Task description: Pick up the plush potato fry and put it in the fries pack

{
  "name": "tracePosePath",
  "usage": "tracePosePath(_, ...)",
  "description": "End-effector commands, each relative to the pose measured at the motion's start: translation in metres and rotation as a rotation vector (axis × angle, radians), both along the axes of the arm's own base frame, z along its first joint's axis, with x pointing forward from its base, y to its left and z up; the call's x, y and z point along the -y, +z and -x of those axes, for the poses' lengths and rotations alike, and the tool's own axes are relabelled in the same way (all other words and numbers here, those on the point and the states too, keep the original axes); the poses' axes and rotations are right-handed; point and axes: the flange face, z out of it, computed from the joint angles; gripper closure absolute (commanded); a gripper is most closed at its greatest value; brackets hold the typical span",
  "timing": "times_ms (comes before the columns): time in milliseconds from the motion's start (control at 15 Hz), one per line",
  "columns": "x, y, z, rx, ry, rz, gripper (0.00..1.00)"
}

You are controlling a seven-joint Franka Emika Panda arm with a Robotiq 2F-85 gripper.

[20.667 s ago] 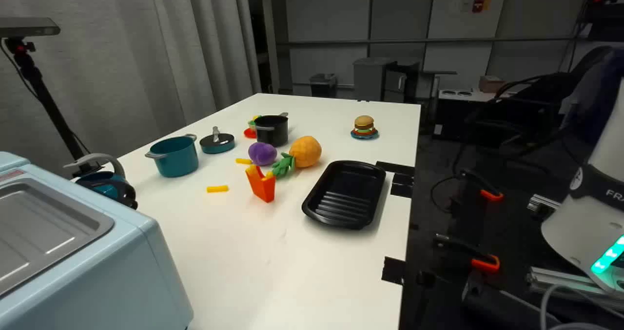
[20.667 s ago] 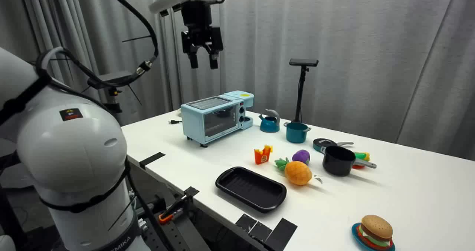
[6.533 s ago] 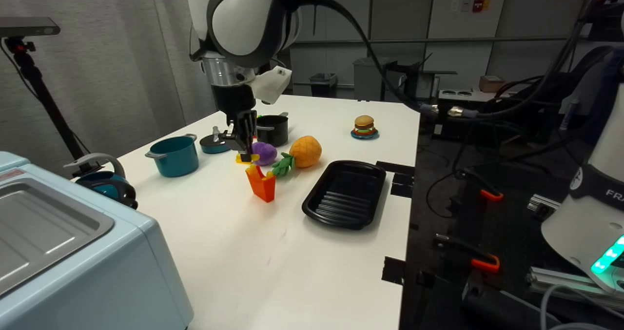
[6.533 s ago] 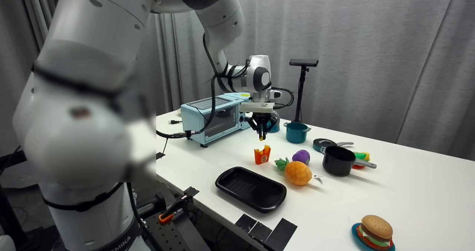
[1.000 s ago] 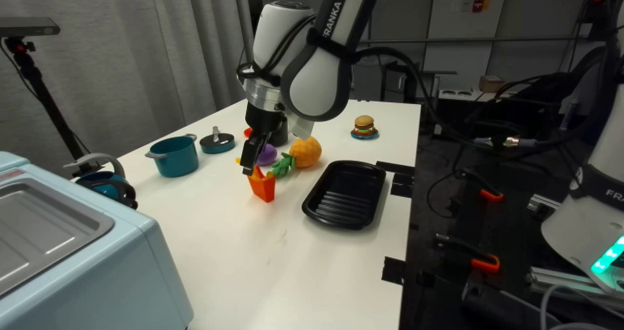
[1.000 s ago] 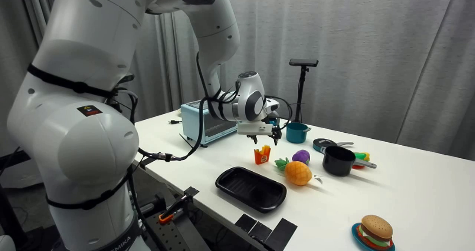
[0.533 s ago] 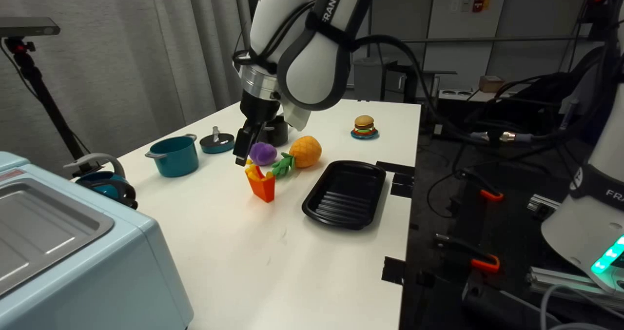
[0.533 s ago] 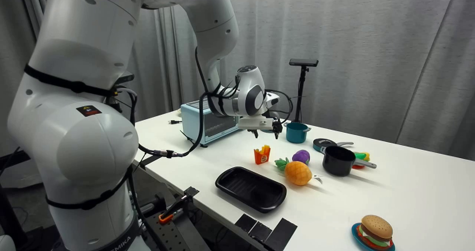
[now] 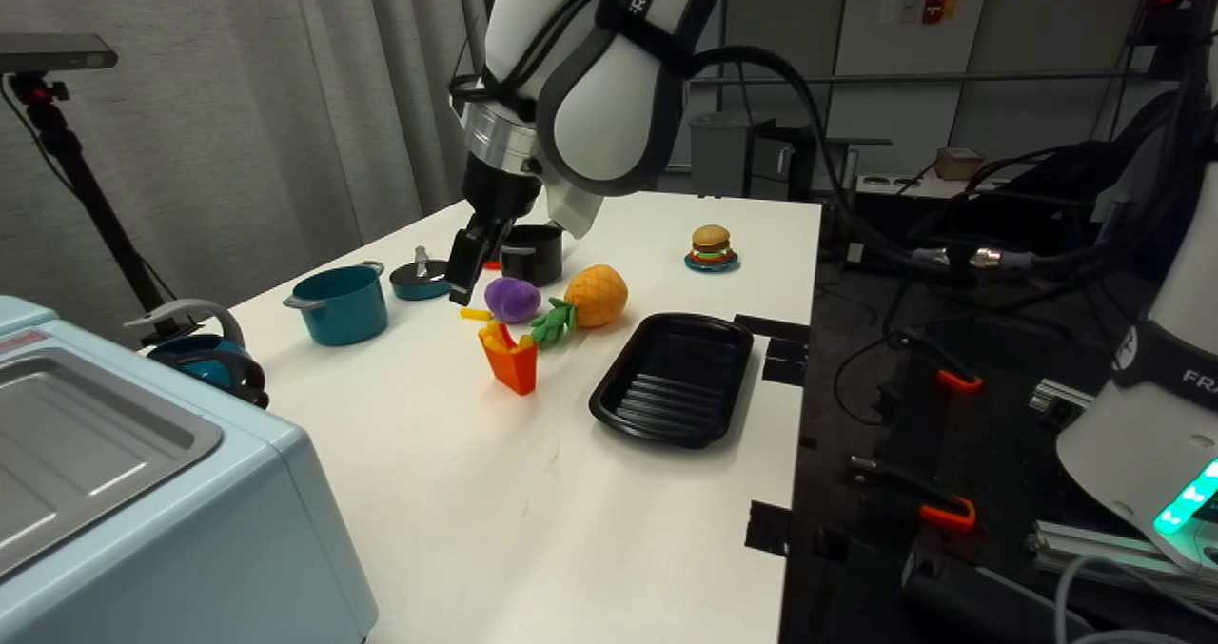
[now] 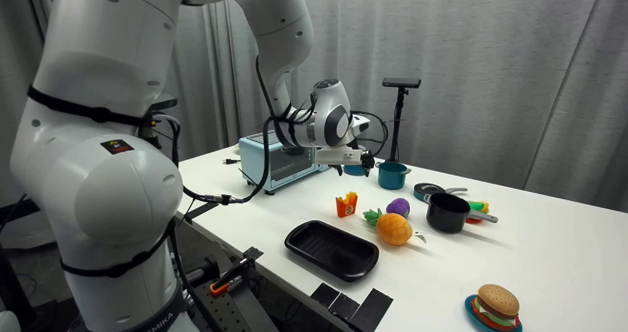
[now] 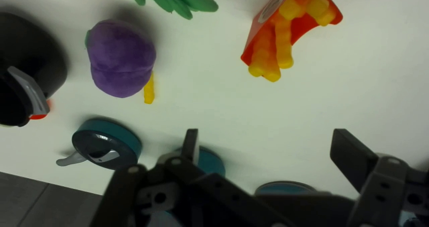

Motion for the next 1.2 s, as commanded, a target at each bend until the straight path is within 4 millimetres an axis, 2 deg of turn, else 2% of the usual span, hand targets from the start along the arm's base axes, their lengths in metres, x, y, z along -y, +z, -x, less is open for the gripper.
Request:
tracePosePath(0, 0.004, 0.012, 0.011, 0.008, -0.019, -0.02, 0.0)
tracePosePath(133, 0.005, 0.013, 0.016, 0.002, -0.018, -0.017, 0.0)
tracePosePath(200, 0.001, 0.004, 0.005, 0.0, -0.004, -0.003, 0.0)
tracePosePath(467, 0.001, 0.002, 0.006, -0.004, -0.004, -0.002, 0.0)
tracePosePath(1133, 0.001, 0.002, 0.006, -0.005, -0.004, -0.002, 0.0)
